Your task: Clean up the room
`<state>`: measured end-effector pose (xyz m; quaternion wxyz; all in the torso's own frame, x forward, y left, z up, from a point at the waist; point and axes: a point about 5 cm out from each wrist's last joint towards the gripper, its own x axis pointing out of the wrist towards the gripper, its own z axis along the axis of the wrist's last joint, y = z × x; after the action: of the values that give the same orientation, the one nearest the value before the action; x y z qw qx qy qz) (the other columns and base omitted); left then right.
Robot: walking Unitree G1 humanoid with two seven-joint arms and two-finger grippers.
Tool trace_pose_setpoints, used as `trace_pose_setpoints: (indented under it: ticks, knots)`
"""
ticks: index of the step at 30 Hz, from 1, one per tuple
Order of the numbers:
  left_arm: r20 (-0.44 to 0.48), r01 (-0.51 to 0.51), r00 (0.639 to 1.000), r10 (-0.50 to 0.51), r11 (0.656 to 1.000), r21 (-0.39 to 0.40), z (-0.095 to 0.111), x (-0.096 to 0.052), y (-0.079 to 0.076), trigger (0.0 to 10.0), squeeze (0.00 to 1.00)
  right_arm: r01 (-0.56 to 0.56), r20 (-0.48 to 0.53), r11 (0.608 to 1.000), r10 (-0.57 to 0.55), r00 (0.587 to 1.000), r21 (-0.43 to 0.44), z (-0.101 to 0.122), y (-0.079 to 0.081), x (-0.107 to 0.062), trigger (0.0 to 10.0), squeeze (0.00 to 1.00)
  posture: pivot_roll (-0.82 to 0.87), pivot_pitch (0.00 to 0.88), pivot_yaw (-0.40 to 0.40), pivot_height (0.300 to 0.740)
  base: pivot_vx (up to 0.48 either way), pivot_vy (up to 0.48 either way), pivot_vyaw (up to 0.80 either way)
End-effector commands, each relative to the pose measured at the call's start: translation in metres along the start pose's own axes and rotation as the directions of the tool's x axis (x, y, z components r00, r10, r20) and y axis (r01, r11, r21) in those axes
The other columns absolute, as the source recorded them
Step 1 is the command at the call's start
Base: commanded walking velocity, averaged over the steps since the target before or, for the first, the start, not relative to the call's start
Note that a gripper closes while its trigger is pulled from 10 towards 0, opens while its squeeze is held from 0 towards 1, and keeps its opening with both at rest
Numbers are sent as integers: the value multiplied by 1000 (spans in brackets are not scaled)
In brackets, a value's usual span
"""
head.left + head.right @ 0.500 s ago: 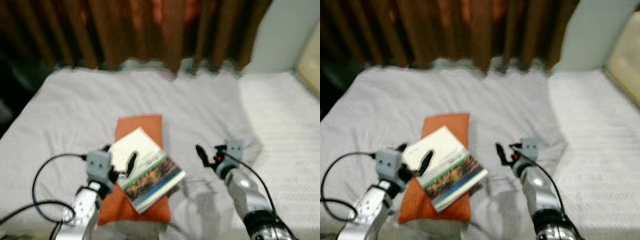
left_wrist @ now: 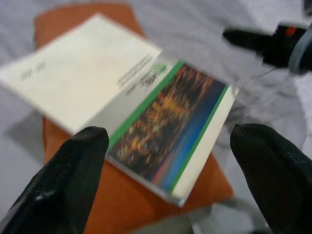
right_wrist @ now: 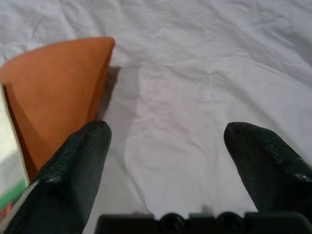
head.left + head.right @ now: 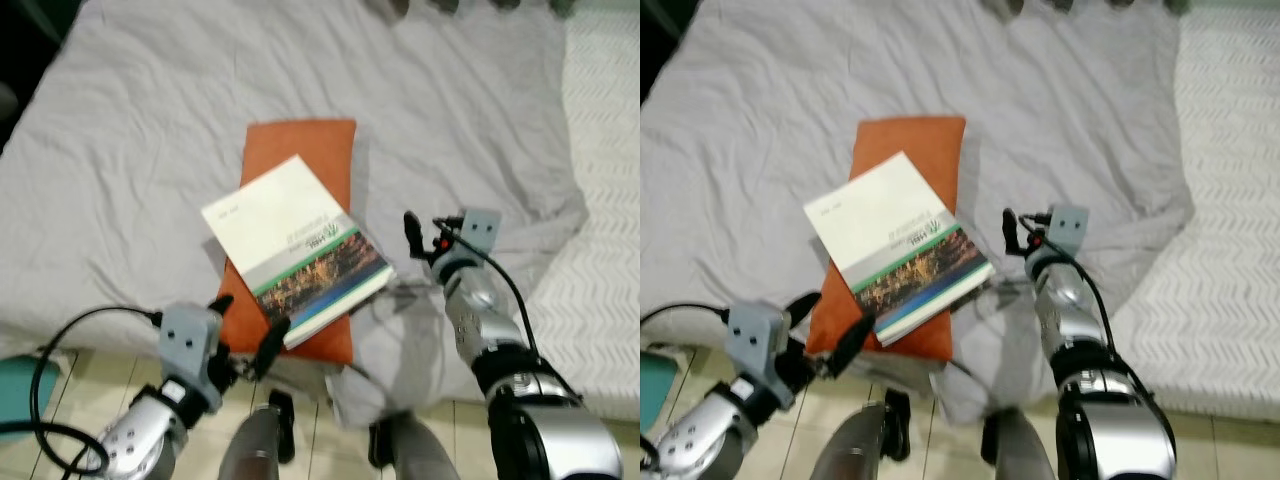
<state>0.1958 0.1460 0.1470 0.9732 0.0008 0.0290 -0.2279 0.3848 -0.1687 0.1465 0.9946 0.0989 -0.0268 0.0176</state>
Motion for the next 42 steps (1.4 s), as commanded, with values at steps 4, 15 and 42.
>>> trace_pose_setpoints:
  ticks: [4,15,42]
  knots:
    - [-63,62,996,-66,996,-70,-4,-11,-27,10000,0,51,-77,990,-41,996,135,-6,-9,2,10000,0,244,658,15,740,0,0,0]
    - [-95,15,995,-23,997,-81,-6,-15,-25,10000,0,113,-214,925,-36,976,363,-27,-10,-1,10000,1000,248,653,-12,740,0,0,0]
    - [-118,79,990,-82,996,-33,-5,-27,-22,10000,0,-129,-100,786,236,967,605,-12,0,3,10000,0,229,661,-12,740,0,0,0]
